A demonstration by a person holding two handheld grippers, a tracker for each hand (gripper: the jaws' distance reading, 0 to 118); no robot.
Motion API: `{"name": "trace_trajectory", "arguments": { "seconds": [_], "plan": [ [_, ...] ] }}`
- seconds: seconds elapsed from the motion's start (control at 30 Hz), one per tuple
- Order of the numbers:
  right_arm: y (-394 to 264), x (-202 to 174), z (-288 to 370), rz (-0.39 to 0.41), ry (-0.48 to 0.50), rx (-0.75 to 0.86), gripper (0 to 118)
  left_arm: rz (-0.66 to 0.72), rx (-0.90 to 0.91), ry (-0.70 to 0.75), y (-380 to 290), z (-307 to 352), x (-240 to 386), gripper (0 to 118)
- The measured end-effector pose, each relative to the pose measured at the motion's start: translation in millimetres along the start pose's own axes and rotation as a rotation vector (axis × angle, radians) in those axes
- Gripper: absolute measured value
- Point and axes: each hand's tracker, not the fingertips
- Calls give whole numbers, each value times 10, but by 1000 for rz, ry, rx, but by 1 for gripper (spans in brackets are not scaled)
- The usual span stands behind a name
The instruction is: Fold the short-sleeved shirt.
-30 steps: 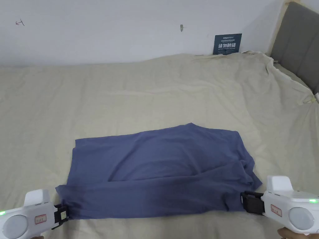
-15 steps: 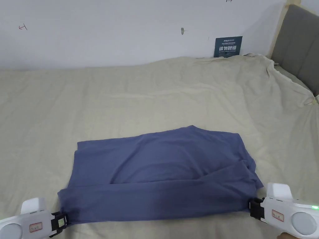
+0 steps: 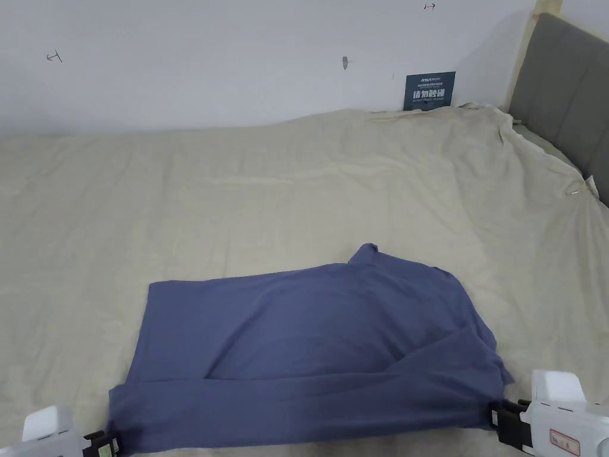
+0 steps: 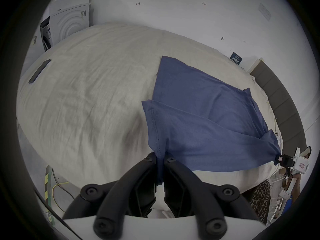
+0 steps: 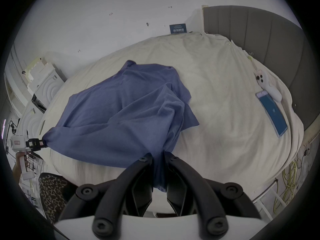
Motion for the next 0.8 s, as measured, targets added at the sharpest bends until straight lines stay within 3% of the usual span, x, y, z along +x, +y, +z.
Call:
{"name": "trace_trajectory", "arguments": {
  "seconds": [0.33,0.5,0.57,0.63,0.67,0.7,0.77,0.8],
  "plan": [
    [-342,133,-309,-65,-34,-66,10,-3,-77,68,-332,-293,-59,4],
    [-380,-13,-270,-75,-64,-60,11,7,-70,94,-359,-289,13,4],
    [-342,-9,-247,-63,-86,-62,21,-4,-75,91,-332,-257,35,8],
    [-283,-52,-166,-30,-119,-59,59,-7,-73,87,-303,-192,68,27],
    [-239,-118,-69,-24,-120,-34,80,-10,-67,88,-273,-156,93,43],
    [-191,-148,14,-20,-119,-4,99,-15,-50,91,-242,-109,120,73],
    [-60,-207,207,-23,-86,85,103,-26,25,108,-165,23,191,103],
    [21,-234,300,-22,-76,120,103,-41,72,98,-107,125,241,107]
  ]
}}
